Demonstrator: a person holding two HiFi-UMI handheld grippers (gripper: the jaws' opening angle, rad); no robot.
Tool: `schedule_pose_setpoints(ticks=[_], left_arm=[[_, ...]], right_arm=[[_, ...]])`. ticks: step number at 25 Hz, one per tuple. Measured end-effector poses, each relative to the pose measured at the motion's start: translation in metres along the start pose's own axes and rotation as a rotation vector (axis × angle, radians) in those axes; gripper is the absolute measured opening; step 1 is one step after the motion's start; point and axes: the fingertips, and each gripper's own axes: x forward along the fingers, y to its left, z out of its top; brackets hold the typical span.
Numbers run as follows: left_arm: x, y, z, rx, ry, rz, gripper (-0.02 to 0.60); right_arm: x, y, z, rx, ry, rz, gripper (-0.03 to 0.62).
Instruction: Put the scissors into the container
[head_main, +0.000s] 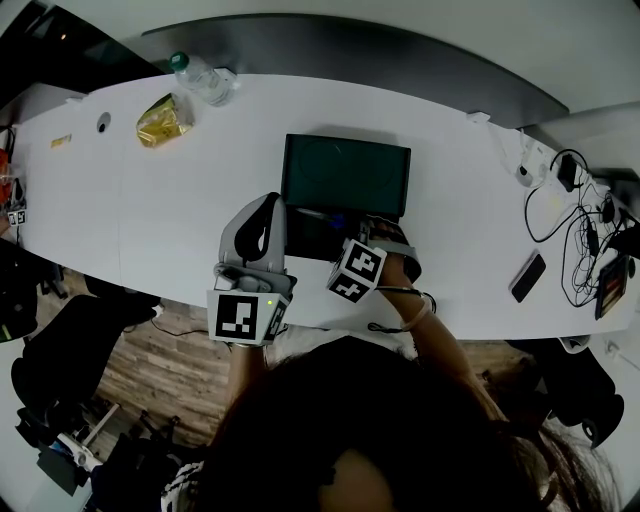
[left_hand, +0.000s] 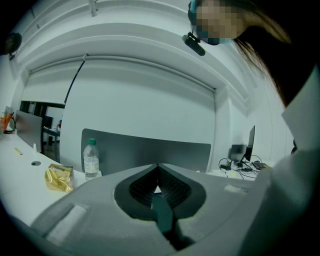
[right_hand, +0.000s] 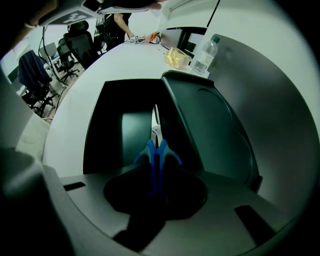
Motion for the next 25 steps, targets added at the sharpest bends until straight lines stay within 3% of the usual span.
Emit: schedule_pose_setpoints(ticks=[25], left_arm=[[-0.0023,-0.0099,0.0014,0.017,0.014,-0.040,0.014]], right_arm=[[-0.0025,0.0036,0.0013,-0.018,-0.006,0.024,0.107]])
